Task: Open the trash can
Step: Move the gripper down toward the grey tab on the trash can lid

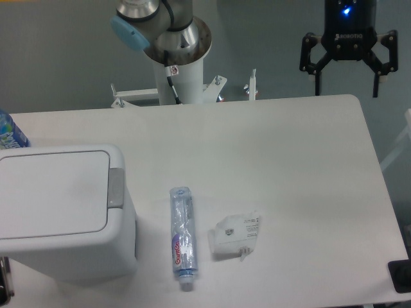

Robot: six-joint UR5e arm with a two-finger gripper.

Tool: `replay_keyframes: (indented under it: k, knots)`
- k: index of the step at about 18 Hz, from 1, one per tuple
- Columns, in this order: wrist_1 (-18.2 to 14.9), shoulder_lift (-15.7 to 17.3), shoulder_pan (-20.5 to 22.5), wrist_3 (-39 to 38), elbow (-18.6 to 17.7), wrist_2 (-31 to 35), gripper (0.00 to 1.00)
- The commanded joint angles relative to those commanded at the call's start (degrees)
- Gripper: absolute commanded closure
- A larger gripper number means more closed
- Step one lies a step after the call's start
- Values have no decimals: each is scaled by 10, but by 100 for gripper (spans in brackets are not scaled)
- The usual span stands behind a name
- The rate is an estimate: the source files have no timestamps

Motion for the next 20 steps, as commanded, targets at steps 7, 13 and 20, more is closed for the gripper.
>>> replay_keyframes:
  k: [7, 13, 20]
  knots:
    - [2, -4, -33, -16, 3, 23, 0]
    - [4, -12, -65, -129, 23, 25, 0]
    - [3, -49, -145, -308, 64, 54, 0]
